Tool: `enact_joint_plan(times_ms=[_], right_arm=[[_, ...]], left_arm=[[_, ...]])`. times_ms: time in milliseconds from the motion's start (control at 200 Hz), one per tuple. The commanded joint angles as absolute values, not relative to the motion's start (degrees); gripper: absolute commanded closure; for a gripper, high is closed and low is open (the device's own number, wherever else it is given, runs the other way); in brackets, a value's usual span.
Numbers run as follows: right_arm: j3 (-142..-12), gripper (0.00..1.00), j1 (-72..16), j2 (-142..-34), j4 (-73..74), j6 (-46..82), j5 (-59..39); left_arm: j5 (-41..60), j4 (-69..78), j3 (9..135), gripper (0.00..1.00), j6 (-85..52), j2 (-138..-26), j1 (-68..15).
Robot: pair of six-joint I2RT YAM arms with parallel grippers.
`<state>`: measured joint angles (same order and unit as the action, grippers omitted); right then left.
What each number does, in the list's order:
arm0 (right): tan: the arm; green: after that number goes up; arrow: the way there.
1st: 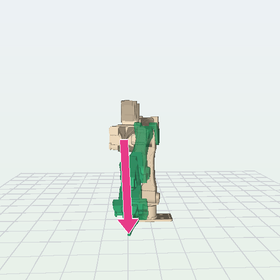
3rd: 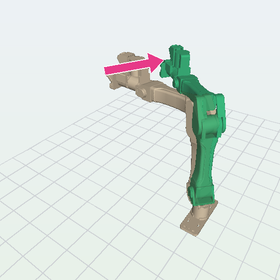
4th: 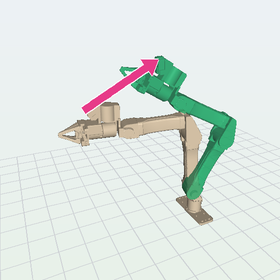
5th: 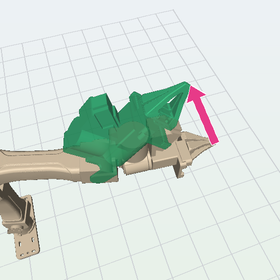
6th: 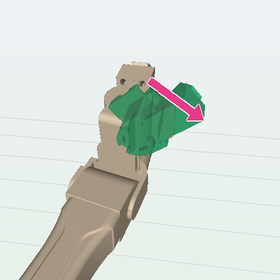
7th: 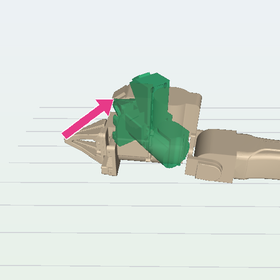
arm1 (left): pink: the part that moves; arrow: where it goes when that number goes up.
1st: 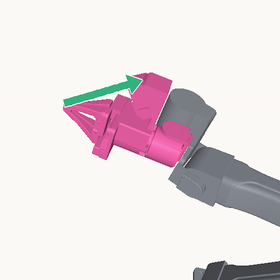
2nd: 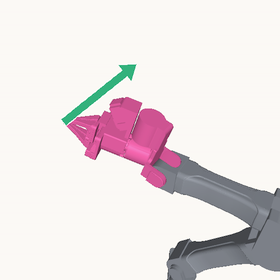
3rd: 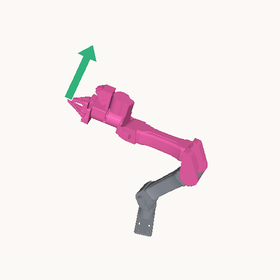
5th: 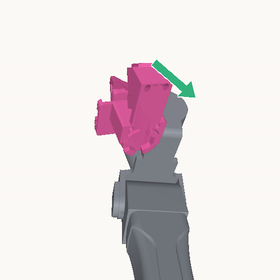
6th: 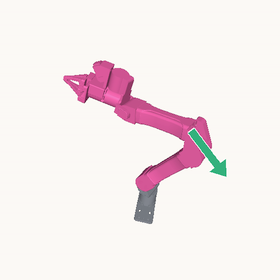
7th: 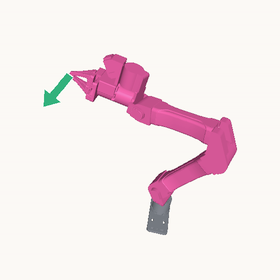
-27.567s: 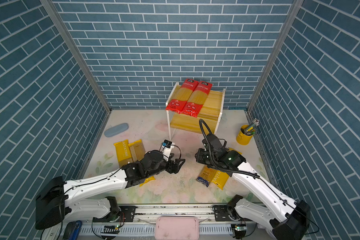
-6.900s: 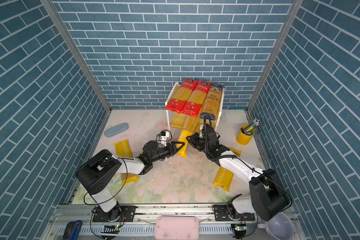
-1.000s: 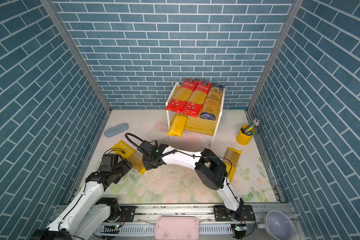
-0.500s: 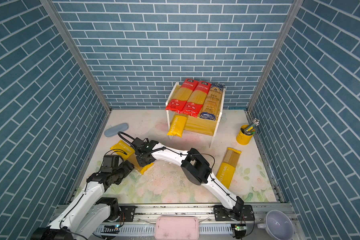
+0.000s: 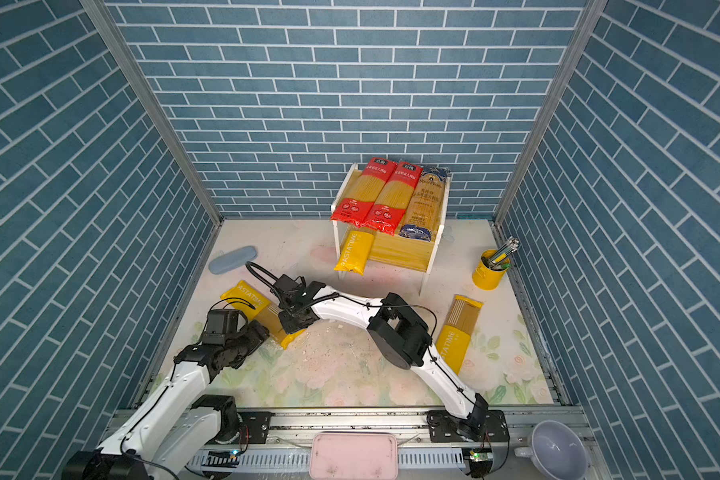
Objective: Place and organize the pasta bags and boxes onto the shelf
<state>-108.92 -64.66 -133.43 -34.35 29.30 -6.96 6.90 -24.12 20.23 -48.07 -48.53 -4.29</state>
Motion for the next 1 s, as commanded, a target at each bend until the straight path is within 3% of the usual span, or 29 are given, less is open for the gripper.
enact_joint_plan(times_ms=[0,285,495,765,860,990], right_arm=[[-101.96,0.69,-65.04,-133.12,-42.58,30.05,-8.61],[-86.46,0.7,-65.2,-120.93,-40.08,31.55,-9.2],[-89.68,0.69,-64.8,-115.97,-40.2,31.55,-7.09],[-101.25,0.6,-62.88,-123.04,-36.07,33.35,-5.52],[-106.35,0.48,-62.52,-127.46,-36.21,33.48,-3.74],[-112.92,0.47,-62.06,-133.33,-37.77,33.64,-4.73]], left_arm=[[6.33,-24.61,21.7,0.15,-46.8,-48.84,-3.98],[6.19,-23.48,22.06,0.15,-45.53,-49.86,-3.96],[6.39,-22.65,22.6,0.15,-44.79,-50.5,-3.96],[8.32,-19.31,21.62,0.15,-45.64,-50.18,-3.96],[8.49,-18.55,21.56,0.16,-45.66,-50.27,-3.96],[8.87,-17.05,20.51,0.16,-46.44,-50.98,-3.96]])
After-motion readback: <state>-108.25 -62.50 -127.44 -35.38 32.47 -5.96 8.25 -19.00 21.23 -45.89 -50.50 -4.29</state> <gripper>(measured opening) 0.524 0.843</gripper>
